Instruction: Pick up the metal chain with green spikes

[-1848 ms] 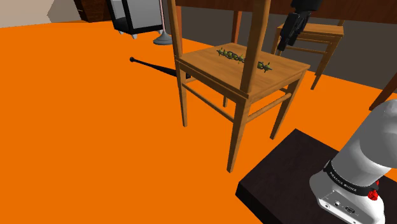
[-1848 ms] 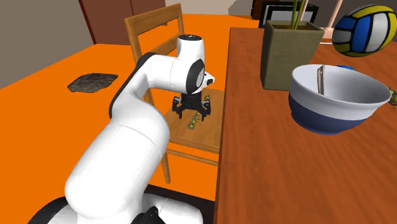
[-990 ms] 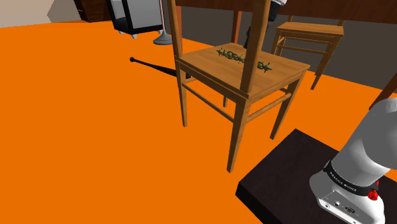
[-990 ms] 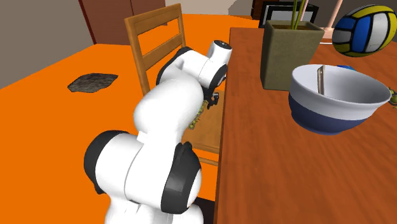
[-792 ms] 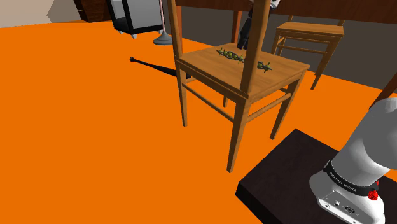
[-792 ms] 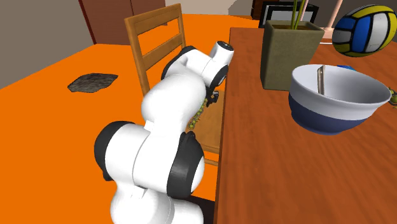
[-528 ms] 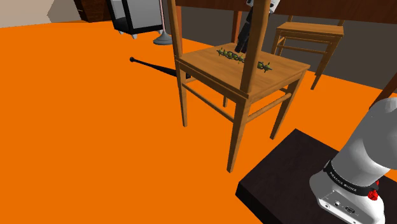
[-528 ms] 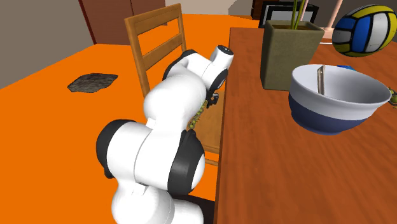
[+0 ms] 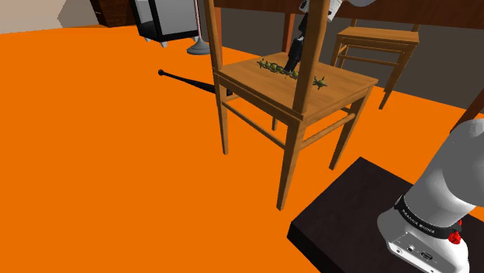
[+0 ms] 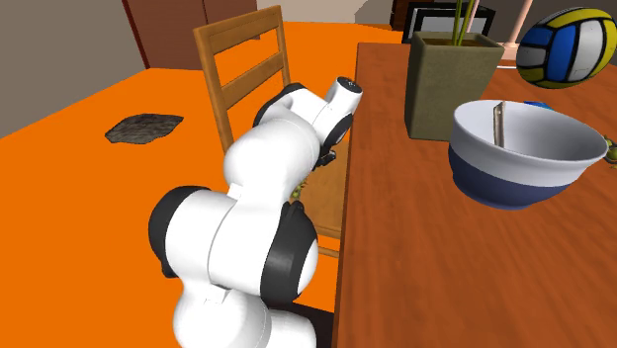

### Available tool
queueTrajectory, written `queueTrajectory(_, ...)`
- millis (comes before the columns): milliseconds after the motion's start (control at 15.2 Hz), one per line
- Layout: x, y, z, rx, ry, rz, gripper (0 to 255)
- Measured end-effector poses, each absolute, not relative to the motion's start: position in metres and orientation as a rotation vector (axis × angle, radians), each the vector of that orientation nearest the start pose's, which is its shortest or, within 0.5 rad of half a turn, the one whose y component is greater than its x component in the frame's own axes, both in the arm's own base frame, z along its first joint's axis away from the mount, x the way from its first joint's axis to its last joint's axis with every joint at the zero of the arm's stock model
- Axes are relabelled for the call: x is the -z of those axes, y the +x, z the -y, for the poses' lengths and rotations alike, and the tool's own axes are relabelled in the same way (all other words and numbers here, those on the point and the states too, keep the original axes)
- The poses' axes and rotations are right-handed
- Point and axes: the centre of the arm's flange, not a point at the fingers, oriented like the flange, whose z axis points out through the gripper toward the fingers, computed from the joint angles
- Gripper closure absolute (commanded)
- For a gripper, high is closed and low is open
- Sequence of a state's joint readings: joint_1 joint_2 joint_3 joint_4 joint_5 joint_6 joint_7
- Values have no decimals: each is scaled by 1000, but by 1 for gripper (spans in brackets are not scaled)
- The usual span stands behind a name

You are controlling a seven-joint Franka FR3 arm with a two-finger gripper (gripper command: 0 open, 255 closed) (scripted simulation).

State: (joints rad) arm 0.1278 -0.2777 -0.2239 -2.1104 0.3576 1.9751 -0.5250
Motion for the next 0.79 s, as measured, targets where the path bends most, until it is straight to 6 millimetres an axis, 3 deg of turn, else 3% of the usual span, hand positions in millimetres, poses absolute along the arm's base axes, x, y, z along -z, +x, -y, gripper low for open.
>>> queueTrajectory(792, -555, 489, 36, 250, -2757, 424, 255)
